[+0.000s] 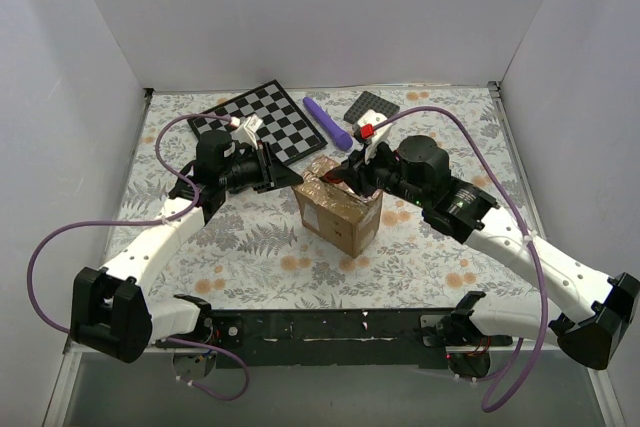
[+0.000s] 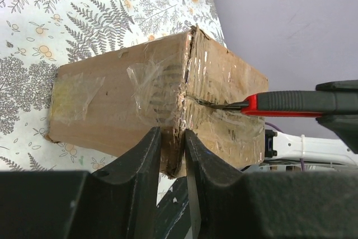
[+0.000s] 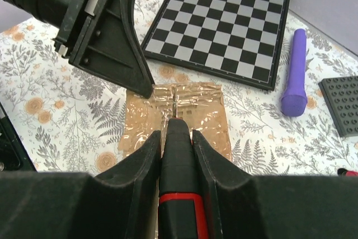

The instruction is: Unpack the express box

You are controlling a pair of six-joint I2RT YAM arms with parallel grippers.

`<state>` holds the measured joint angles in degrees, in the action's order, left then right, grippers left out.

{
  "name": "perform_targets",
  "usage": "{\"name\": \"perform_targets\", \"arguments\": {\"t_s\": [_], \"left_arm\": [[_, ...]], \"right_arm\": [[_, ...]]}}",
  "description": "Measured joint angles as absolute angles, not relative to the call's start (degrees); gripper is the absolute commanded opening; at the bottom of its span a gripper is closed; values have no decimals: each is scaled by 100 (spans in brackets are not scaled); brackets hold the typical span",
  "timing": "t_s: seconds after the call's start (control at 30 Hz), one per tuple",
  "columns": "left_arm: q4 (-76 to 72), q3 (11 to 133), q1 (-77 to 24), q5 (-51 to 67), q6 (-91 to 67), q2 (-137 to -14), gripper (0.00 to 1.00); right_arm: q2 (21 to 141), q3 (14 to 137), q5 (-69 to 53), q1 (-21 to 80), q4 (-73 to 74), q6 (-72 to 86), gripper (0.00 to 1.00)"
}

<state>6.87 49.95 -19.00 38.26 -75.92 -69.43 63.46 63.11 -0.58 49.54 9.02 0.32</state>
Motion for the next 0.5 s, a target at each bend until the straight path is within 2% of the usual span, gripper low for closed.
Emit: {"name": "perform_targets", "arguments": {"t_s": [0.07, 0.1, 0.13, 0.23, 0.3, 0.37, 0.43, 0.5], "left_arm": [[685, 4995, -1898, 3758, -7631, -6936, 7], [685, 4993, -1898, 3734, -7655, -6930, 16], [687, 4993, -1898, 3712, -7677, -6919, 21], [683, 4969, -1898, 3656, -7708, -6864, 29], [676, 4950, -1894, 3603, -7728, -6812, 30], [657, 4943, -1881, 3540, -7741, -6772, 21], [604, 4943, -1870, 3500, -7747, -6761, 19], [596, 4943, -1855, 3481, -7758, -6761, 32]], "right_arm": [[6342, 6311, -36, 4952, 1017, 47, 1], [6344, 6311, -34, 4952, 1050, 49, 1], [6346, 6311, -32, 4952, 1057, 60, 1], [6346, 6311, -27, 4952, 1059, 106, 1], [6346, 6311, -14, 4952, 1068, 117, 1], [6346, 6311, -5, 4952, 1092, 121, 1], [6346, 6346, 5, 4952, 1170, 123, 1], [6346, 6410, 5, 4952, 1262, 126, 1]]}}
